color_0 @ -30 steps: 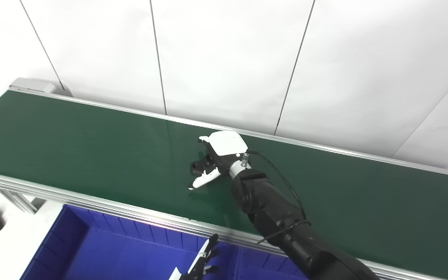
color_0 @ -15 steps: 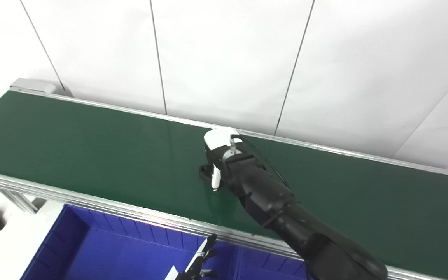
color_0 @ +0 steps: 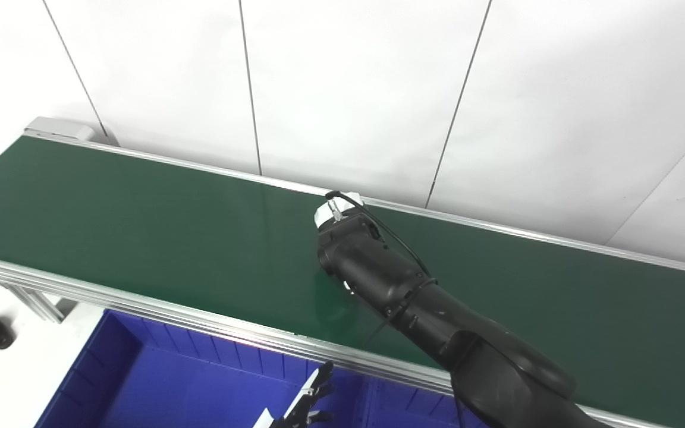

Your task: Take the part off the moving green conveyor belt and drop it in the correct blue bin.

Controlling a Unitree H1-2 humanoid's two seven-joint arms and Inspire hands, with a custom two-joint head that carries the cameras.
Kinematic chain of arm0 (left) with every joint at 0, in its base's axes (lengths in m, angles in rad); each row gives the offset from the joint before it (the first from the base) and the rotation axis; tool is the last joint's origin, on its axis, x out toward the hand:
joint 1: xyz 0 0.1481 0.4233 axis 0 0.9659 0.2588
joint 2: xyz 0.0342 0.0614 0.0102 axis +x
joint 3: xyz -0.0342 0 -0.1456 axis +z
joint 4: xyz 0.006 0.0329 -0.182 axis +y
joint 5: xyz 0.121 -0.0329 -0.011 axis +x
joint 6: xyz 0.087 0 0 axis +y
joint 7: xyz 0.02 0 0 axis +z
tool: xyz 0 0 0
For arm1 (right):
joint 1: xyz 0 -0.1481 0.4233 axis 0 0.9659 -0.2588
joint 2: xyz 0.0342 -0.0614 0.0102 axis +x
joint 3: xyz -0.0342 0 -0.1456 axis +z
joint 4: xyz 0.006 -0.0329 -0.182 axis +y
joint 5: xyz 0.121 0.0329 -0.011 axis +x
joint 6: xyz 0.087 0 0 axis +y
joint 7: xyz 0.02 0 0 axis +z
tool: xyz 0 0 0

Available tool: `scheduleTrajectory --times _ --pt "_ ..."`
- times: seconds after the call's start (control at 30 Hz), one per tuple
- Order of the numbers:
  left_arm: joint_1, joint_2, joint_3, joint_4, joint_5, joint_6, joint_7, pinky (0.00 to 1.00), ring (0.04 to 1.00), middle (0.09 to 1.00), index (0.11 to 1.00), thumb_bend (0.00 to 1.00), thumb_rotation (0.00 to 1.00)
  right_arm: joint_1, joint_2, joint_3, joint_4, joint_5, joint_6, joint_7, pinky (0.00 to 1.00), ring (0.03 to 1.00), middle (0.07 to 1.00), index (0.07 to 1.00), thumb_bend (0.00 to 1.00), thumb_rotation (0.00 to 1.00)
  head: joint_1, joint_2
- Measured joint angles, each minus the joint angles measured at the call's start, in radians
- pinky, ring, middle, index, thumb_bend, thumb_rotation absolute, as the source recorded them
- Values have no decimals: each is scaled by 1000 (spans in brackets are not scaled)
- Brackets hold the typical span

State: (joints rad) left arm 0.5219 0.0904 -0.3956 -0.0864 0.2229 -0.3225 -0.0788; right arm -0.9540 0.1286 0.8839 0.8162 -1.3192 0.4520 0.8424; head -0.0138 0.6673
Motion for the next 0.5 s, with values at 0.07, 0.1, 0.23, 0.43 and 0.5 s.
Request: scheduleTrajectory --times 0.07,0.1,0.23,0.43,0.5 --pt "4 0 1 -1 -1 16 -7 812 950 1000 1000 861 851 5 -17 3 -27 -1 1 22 107 164 473 715 558 0 -2 -2" --pt "6 0 1 -2 -1 22 -10 816 950 1000 1000 861 852 8 -23 -4 -39 -2 1 25 108 166 473 717 558 0 -2 -2" --pt "16 1 5 -16 -5 31 -16 864 940 1000 1000 853 853 145 -81 -158 -282 -39 7 30 116 188 469 730 562 0 -20 -8" --pt "5 3 11 -12 -20 26 -24 899 963 1000 1000 842 840 274 -157 -187 -543 -41 7 62 108 181 468 763 559 0 -38 -11" --pt "1 3 12 -3 -20 18 -24 897 963 1000 1000 808 838 286 -166 -204 -620 -51 7 93 103 182 469 767 560 0 -44 -14"
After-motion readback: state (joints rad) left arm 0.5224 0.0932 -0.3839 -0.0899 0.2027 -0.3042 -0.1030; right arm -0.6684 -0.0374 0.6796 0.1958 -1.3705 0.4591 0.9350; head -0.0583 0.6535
